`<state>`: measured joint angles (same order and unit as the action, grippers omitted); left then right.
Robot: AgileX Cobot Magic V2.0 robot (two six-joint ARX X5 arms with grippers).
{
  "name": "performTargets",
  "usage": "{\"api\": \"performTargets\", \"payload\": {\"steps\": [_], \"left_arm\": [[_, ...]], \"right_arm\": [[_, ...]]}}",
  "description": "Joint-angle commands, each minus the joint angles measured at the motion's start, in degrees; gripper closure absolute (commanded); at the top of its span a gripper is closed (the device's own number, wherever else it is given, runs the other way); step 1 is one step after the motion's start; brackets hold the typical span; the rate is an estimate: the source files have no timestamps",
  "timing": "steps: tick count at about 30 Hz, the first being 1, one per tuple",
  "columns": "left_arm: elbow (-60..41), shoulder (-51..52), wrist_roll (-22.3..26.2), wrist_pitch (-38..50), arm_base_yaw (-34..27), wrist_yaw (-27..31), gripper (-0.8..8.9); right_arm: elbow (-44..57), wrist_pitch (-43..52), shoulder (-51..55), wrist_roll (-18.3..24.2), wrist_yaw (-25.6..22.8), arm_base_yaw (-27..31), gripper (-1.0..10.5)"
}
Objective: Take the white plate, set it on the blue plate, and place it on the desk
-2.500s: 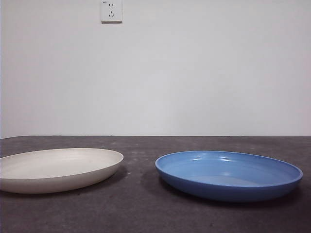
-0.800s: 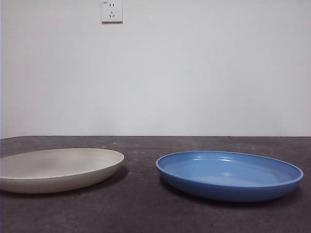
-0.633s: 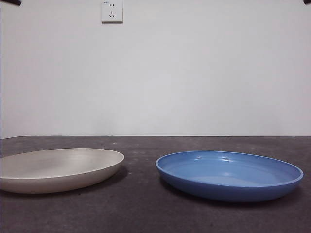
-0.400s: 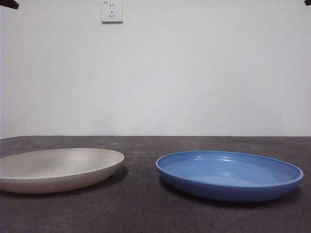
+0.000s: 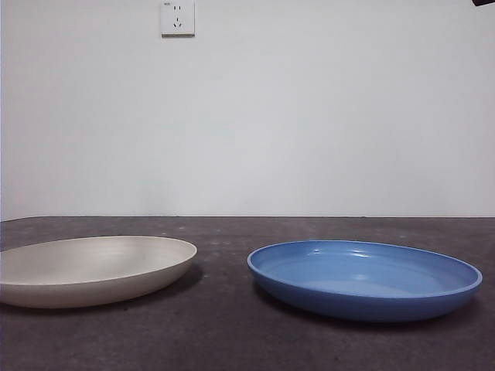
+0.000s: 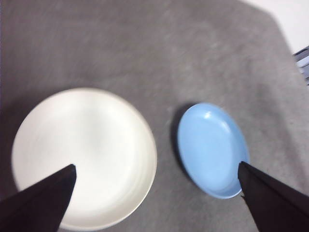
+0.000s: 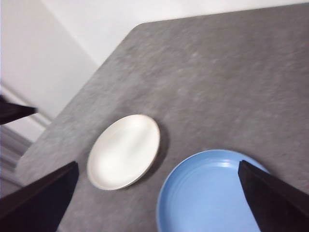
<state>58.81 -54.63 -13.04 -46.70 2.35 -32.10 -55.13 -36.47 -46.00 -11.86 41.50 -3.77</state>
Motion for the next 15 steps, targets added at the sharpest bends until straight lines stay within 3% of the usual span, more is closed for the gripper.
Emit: {"api": "performTargets", "payload": {"steps": [1, 7, 15], "left_arm": [[2.1, -4.63, 2.34, -1.84, -1.7, -0.72, 1.9], [2.95, -15.69, 5.64, -3.13, -4.7, -0.7, 1.92], [2.95, -30.51, 7.91, -0.13, -6.67, 1.36, 1.93]], "right_arm": [[-1.01, -0.76, -0.33, 0.31, 2.47, -0.24, 2.9], [-1.01, -2.67, -0.33, 0.35, 6.58, -0.48, 2.9], [-1.01, -3.28, -0.33, 0.61, 6.64, -1.53, 2.9]]}}
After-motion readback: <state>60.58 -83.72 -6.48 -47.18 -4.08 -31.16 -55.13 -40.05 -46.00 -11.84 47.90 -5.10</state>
